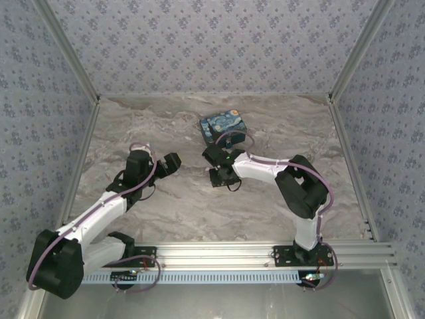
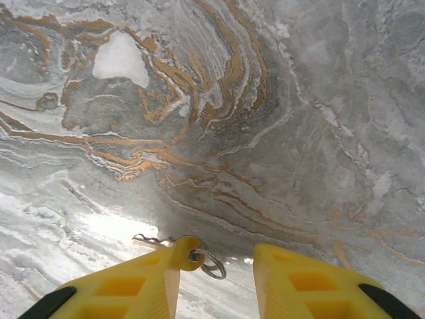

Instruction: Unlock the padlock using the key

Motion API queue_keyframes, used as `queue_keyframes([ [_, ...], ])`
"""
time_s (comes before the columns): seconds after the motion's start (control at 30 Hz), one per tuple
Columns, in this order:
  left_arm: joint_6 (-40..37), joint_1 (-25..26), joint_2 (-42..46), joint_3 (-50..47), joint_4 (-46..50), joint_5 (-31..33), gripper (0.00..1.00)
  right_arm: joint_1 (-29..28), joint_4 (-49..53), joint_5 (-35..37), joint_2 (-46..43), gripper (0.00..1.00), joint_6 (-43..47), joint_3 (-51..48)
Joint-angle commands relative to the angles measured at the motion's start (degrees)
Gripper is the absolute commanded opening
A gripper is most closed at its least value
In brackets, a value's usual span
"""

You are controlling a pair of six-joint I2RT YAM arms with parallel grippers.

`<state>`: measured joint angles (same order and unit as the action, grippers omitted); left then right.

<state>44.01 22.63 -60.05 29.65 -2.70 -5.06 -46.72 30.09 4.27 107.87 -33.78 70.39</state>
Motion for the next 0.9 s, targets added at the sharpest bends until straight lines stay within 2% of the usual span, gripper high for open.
queue_keyframes([
  [0.0,-1.00,0.22,0.15,1.11,0.77,0.76,0.99,0.23,-0.96,-2.04,0.37,0.36,0.71,-0.61],
  [0.13,-0.98,0.22,0.31,1.16,1.07,0.71,0.99,0.44,-1.52,-3.27,1.92,0.35,0.73,-0.61],
  [0.37,-1.07,0.18,0.55,0.70,1.23,1.10,0.99,0.14,-2.13,-4.93,2.69,0.26,0.56,-1.57],
  [0.6,-1.25,0.22,0.79,0.67,1.38,1.19,1.00,0.23,-2.81,-5.93,2.71,0.08,0.65,-4.07],
  [0.73,-1.67,0.22,1.56,0.80,1.77,1.24,0.99,0.23,-4.01,-5.93,0.70,0.00,0.48,-5.73],
  [0.87,-1.60,0.22,2.87,0.97,2.08,0.63,0.99,0.68,-7.94,-5.44,-3.87,0.00,-0.54,-9.59],
])
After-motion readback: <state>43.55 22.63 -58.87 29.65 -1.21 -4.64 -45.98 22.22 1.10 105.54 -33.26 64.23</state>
